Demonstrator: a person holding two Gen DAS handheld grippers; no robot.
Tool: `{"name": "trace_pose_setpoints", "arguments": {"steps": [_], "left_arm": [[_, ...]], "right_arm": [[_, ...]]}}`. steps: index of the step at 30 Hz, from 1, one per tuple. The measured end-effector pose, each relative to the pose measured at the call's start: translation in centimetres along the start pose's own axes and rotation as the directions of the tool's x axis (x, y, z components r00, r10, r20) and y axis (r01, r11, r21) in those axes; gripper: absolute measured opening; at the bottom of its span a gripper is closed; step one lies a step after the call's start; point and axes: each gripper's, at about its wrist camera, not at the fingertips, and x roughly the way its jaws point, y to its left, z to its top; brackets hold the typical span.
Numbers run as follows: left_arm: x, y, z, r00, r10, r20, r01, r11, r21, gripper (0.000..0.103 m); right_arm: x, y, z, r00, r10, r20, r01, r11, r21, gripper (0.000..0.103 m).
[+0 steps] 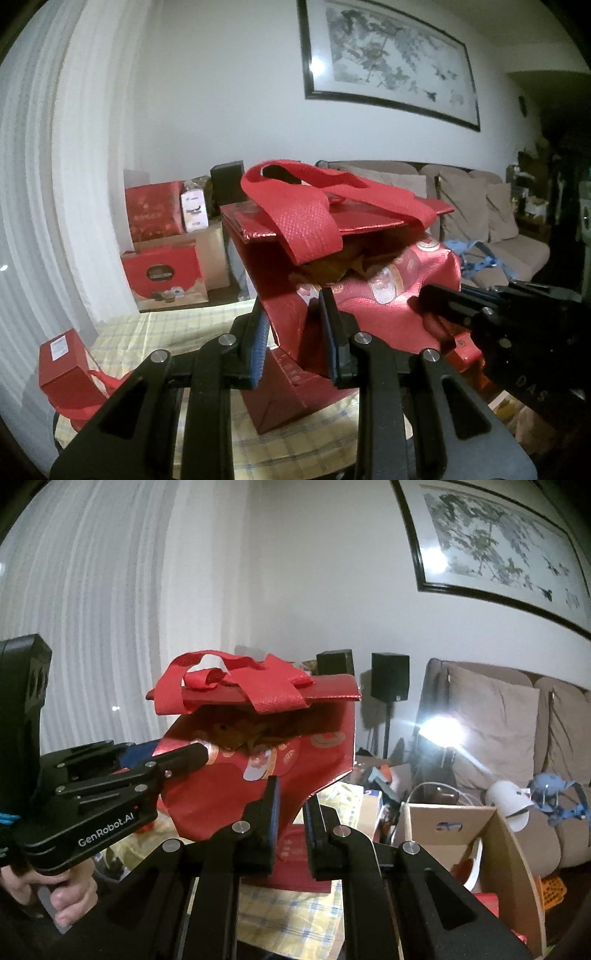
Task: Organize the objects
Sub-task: 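Lift the red tote bag off the table with both grippers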
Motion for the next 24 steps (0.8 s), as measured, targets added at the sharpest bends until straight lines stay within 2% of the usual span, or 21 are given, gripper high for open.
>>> {"name": "trace_pose_setpoints", "arguments": {"steps": [5, 11, 18, 24], "left_arm": [[0.6, -1.4, 0.6, 1.0, -0.012, 0.012, 0.012, 1.0, 0.009, 0.024], [1.2, -3.2, 1.2, 0.999, -0.041, 0.031, 0.04, 0.999, 0.018, 0.024], [2.6, -4.5, 1.9, 0.996, -0.083, 0.009, 0.083, 0.996, 0.014, 0.024], [3.9, -6.3, 2.5, 0.994, -0.106, -0.015, 0.107, 0.992, 0.069, 0.024]], "right_arm": [[-0.5, -1.1, 0.3, 0.999, -0.043, 0.004, 0.043, 0.999, -0.025, 0.011], [-1.3, -3.3, 0.6, 0.998, -0.063, 0.004, 0.063, 0.998, 0.004, 0.011], [-1.4, -5.3, 0.6, 0.996, -0.088, -0.012, 0.088, 0.996, 0.015, 0.011], [-1.4, -6.9, 0.4, 0.994, -0.1, -0.036, 0.101, 0.994, 0.038, 0.011]]}}
